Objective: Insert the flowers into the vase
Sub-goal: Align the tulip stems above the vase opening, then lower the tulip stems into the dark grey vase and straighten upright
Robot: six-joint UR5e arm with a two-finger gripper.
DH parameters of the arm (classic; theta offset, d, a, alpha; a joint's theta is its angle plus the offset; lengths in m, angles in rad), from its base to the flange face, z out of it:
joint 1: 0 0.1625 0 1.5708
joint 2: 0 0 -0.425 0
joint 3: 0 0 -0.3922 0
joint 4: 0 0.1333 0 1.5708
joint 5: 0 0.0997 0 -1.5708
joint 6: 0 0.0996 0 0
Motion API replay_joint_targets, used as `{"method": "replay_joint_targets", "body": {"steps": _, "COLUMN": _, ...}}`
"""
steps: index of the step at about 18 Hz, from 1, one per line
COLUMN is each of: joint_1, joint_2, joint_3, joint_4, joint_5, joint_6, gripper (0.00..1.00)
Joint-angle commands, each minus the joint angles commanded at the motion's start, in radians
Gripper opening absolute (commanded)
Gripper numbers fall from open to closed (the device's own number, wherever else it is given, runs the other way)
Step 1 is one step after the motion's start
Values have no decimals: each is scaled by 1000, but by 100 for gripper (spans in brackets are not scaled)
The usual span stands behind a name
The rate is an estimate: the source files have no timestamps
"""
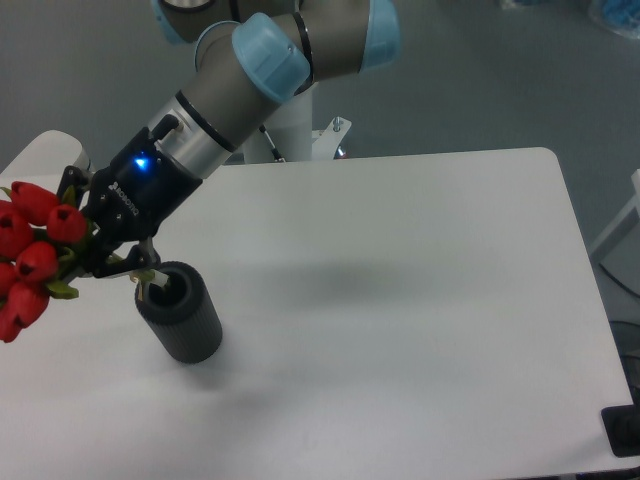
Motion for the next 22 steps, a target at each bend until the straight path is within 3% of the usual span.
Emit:
{"method": "replay_joint_targets", "body": {"steps": 8, "joint_1": 6, "joint_2": -6, "joint_3": -90, "joint_4": 2, "joint_5": -31, "joint_6": 108, "gripper": 21}}
{"method": "replay_joint_targets", "body": {"steps": 12, "joint_1": 8, "joint_2": -12, "joint_3": -95, "joint_4": 2, "joint_5": -34, "joint_6": 114, "gripper": 21}}
{"method": "replay_joint_targets", "body": {"steps": 17, "joint_1": 21, "joint_2": -21, "joint_3": -124, "joint_4": 2, "joint_5": -41, "joint_6": 244, "gripper": 20}}
{"method": "replay_joint_targets", "body": {"steps": 22, "joint_1": 28, "joint_2": -35, "joint_3": -149, "joint_4": 2, "joint_5": -69, "joint_6": 289, "gripper": 20}}
